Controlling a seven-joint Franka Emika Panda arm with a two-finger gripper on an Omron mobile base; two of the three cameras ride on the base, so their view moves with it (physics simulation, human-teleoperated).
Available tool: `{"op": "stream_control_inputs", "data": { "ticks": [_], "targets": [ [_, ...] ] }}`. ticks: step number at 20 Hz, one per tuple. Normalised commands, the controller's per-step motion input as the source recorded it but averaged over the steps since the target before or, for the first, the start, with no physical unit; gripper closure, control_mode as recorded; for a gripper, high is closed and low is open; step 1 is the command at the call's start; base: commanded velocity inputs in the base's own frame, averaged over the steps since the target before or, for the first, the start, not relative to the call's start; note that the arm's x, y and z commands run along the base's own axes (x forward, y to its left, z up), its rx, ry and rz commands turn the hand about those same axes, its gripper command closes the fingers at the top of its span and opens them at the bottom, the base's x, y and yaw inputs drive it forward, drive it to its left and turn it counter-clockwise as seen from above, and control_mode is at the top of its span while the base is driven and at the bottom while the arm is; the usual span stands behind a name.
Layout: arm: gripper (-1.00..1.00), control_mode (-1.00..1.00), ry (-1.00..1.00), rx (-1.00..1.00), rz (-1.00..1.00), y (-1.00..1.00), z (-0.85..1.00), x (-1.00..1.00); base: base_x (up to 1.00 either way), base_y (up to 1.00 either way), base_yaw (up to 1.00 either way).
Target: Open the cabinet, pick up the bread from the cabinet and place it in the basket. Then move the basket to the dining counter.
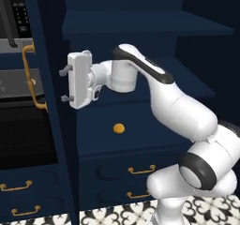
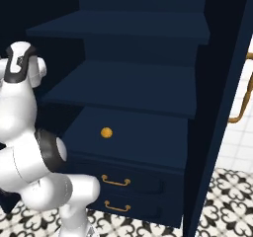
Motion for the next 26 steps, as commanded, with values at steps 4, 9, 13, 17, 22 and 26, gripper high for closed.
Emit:
{"op": "stream_control_inputs", "data": {
  "ticks": [4,9,13,17,22,26],
  "targets": [
    [-1.0,-1.0,-0.12,-0.02,-0.01,-0.95,0.0,0.0,0.0,0.0,0.0],
    [-1.0,-1.0,-0.24,-0.12,-0.07,-1.0,-0.19,0.0,0.0,0.0,0.0],
    [-1.0,-1.0,-0.43,-0.21,-0.12,-0.9,-0.78,0.0,0.0,0.0,0.0],
    [-1.0,-1.0,-0.41,-0.22,-0.3,-0.58,-0.86,0.01,0.0,0.0,0.0],
    [-1.0,-1.0,-0.3,-0.18,-0.55,-0.2,-0.6,0.1,0.0,0.0,0.0],
    [-1.0,-1.0,-0.07,-0.16,-0.48,-0.22,-0.16,0.34,0.0,0.0,0.0]
  ]
}}
